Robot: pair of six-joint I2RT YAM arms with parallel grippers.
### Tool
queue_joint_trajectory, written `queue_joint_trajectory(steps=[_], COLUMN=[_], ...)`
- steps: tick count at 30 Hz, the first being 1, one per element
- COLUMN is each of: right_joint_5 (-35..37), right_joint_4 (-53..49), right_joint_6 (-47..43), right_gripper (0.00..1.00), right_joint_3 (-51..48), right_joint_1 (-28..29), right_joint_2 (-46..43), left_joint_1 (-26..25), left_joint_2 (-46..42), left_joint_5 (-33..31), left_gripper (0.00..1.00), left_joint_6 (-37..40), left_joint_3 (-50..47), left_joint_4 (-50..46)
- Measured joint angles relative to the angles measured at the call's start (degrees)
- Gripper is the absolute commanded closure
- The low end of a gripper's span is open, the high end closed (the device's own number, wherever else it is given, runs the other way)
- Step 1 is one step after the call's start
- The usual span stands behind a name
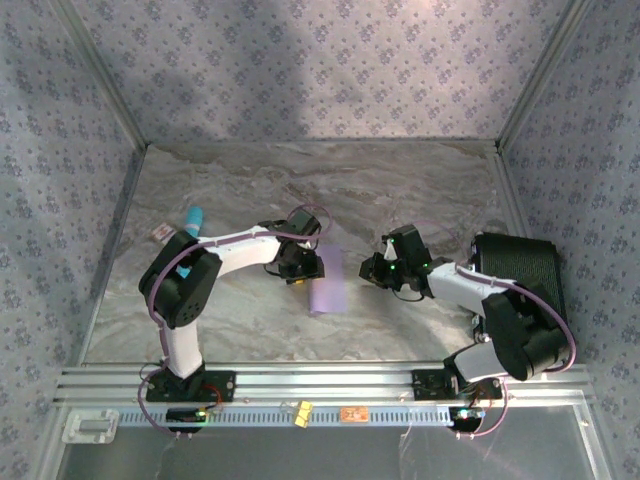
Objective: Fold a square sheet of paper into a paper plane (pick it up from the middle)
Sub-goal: Hold the square sheet of paper at the center of the table.
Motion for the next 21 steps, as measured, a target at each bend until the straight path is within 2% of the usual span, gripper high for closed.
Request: queue_joint_trajectory(steps=[21], right_joint_5=[0.9], right_joint_4=[-1.7], right_joint_6=[-0.9], right_gripper=[0.84], right_joint_3=[1.6], right_joint_1=[0.2], right_joint_2=[0.1], left_joint_1=[0.0], left_joint_2=[0.0], left_joint_5=[0.0], left_gripper=[0.53], left_joint_6=[0.0], left_joint_3=[0.0], left_joint_4=[0.0])
